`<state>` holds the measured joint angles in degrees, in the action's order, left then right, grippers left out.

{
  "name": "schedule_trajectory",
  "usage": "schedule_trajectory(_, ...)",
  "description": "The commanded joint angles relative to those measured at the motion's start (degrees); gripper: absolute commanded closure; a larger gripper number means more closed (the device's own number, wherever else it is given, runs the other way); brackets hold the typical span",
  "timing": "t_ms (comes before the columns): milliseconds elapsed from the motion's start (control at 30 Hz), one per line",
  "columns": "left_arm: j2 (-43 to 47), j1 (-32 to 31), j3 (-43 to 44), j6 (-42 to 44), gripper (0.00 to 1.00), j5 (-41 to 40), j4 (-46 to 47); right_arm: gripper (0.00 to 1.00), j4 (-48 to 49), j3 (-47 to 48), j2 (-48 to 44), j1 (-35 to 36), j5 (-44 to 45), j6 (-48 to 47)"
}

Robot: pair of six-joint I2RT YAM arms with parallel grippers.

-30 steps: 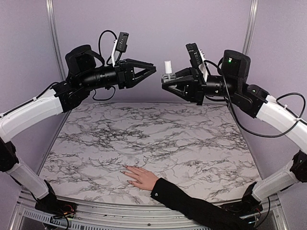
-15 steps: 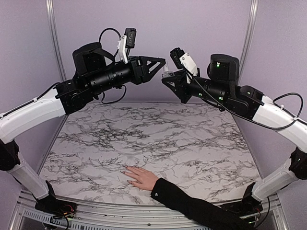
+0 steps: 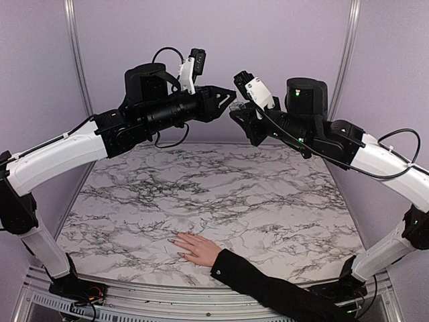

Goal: Paint the nails
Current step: Screw the nail polish bottle.

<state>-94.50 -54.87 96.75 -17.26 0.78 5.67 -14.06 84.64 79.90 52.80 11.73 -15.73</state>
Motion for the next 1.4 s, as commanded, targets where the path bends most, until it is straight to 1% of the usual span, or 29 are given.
schedule_trajectory(0, -0.39, -0.24, 2.51, -0.2, 0.72, -2.01, -1.32, 1.0, 0.64, 3.36, 0.42, 0.64, 0.86, -1.09)
schedule_trajectory(33, -0.42, -0.24, 2.53, -0.31, 0.74, -1.89, -1.35, 1.0, 0.54, 3.46, 0.51, 0.72, 0.67, -1.26)
schedule_trajectory(167, -0.34, -0.24, 2.25, -0.23, 0.91, -1.06, -0.66, 1.0, 0.74, 3.68, 0.54, 0.7, -0.02, -1.41)
schedule_trajectory(233, -0.29, -0.24, 1.84, -0.44, 0.95, 1.15, -0.11, 1.0, 1.09, 3.93, 0.44, 0.71, -0.28, -1.35)
schedule_trajectory(367, 0.17, -0.24, 0.37, -0.76, 0.99, 4.35, 1.19, 1.0, 1.81, 5.29, 0.26, 0.64, -1.81, -0.65)
schedule_trajectory(500, 1.08, -0.24, -2.21, -1.08, 1.0, 7.34, 3.21, 1.0, 3.32, 5.86, -0.53, -0.06, -5.62, 0.62)
schedule_trajectory(600, 1.76, -0.11, -4.0, -1.6, 1.0, 10.55, 4.92, 1.0, 4.83, 5.89, -1.4, -1.3, -11.63, 2.16)
schedule_trajectory(800, 2.08, 0.82, -5.08, -0.94, 1.0, 17.93, 5.37, 1.0, 8.21, 5.65, -3.06, -4.93, -29.11, 5.61)
schedule_trajectory(900, 2.46, 1.73, -5.87, -0.6, 1.0, 23.01, 5.52, 1.0, 9.81, 5.75, -3.63, -6.77, -36.92, 6.63)
schedule_trajectory(1100, 2.26, 3.42, -6.13, 0.37, 1.0, 35.91, 5.62, 1.0, 13.17, 5.89, -4.09, -7.58, -53.52, 7.79)
schedule_trajectory(1200, 2.05, 3.67, -6.13, 1.91, 1.0, 42.25, 5.74, 1.0, 16.84, 5.46, -4.05, -7.53, -59.4, 10.0)
schedule_trajectory(1367, 0.84, 4.41, -5.61, 2.86, 1.0, 51.75, 5.84, 1.0, 20.56, 5.71, -3.46, -7.59, -66.61, 13.7)
